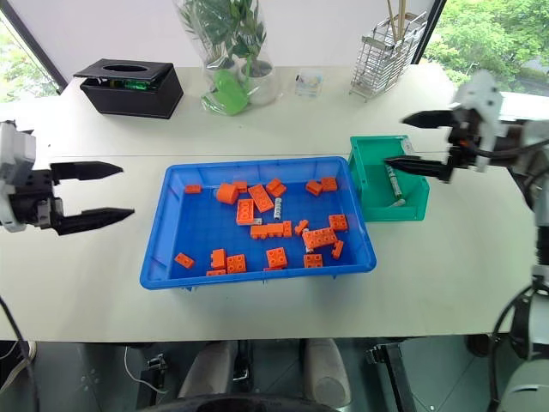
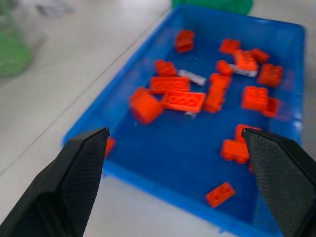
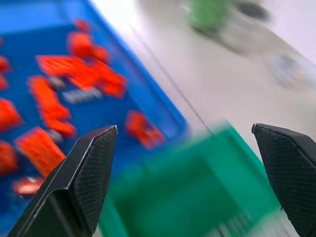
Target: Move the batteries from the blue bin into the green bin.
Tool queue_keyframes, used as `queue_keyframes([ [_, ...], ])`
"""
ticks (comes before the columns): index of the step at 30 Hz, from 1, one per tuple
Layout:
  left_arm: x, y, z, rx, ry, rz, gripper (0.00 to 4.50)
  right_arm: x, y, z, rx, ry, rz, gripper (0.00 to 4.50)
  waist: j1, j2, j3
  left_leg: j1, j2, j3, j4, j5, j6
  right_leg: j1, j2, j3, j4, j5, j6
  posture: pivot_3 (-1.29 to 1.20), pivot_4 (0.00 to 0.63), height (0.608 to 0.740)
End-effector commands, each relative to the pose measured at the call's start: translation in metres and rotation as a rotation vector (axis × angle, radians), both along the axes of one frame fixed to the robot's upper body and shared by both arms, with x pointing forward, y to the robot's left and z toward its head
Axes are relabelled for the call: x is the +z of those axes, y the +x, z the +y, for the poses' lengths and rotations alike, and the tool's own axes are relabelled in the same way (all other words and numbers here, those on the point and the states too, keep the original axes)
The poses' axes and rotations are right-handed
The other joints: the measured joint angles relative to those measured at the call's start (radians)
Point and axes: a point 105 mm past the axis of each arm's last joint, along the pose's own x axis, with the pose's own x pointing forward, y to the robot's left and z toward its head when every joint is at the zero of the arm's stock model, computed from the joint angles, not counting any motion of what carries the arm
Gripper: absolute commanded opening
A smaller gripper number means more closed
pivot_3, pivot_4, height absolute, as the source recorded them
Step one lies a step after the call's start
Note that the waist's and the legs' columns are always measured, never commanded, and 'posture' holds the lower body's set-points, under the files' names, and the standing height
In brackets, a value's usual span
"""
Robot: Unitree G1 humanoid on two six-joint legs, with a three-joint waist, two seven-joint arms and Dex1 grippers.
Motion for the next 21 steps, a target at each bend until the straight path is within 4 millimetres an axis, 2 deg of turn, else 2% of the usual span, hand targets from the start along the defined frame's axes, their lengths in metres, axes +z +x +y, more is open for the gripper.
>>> queue_keyframes([
  [1, -0.008, -0.012, -0.021, -0.141, 0.07, 0.025, 4.5, 0.0, -0.001, 0.05, 0.115, 0.003, 0.054, 4.49, -0.001, 0.0, 0.0, 0.0, 0.0, 0.0, 0.0, 0.0, 0.0, 0.0, 0.0, 0.0, 0.0, 0.0, 0.0, 0.0, 0.15, 0.736],
  [4, -0.019, -0.018, -0.032, -0.22, 0.098, 0.06, 4.5, -0.014, -0.014, 0.092, 0.271, -0.045, 0.065, 4.49, 0.004, 0.0, 0.0, -0.001, 0.0, 0.0, 0.0, 0.0, 0.0, -0.001, 0.0, 0.0, 0.0, 0.0, 0.0, 0.0, 0.15, 0.736],
  [8, -0.024, -0.016, -0.04, -0.255, 0.103, 0.057, 4.5, -0.041, -0.008, 0.131, 0.343, -0.168, -0.06, 4.49, 0.017, -0.001, 0.0, -0.003, -0.001, 0.0, 0.001, 0.0, 0.0, -0.002, 0.0, 0.0, 0.001, 0.0, 0.0, 0.0, 0.15, 0.736],
  [12, -0.024, -0.013, -0.046, -0.265, 0.08, 0.054, 4.5, -0.068, -0.009, 0.156, 0.401, -0.245, -0.147, 4.49, 0.024, -0.001, 0.0, -0.003, -0.002, 0.003, 0.002, 0.0, 0.0, -0.002, 0.0, 0.0, 0.001, 0.0, 0.0, 0.0, 0.15, 0.736],
  [17, -0.026, -0.003, -0.05, -0.243, 0.045, 0.052, 4.5, -0.09, 0.001, 0.187, 0.364, -0.301, -0.29, 4.49, 0.02, -0.002, 0.0, -0.003, -0.002, 0.003, 0.003, 0.001, 0.0, -0.002, 0.0, 0.0, 0.003, 0.0, 0.0, 0.0, 0.15, 0.736],
  [21, -0.023, 0.005, -0.053, -0.23, 0.021, 0.031, 4.5, -0.108, 0.004, 0.199, 0.363, -0.342, -0.333, 4.49, 0.019, -0.004, -0.001, -0.001, -0.002, 0.002, 0.003, 0.002, -0.002, -0.002, 0.001, -0.001, 0.009, 0.0, 0.0, 0.0, 0.15, 0.736],
])
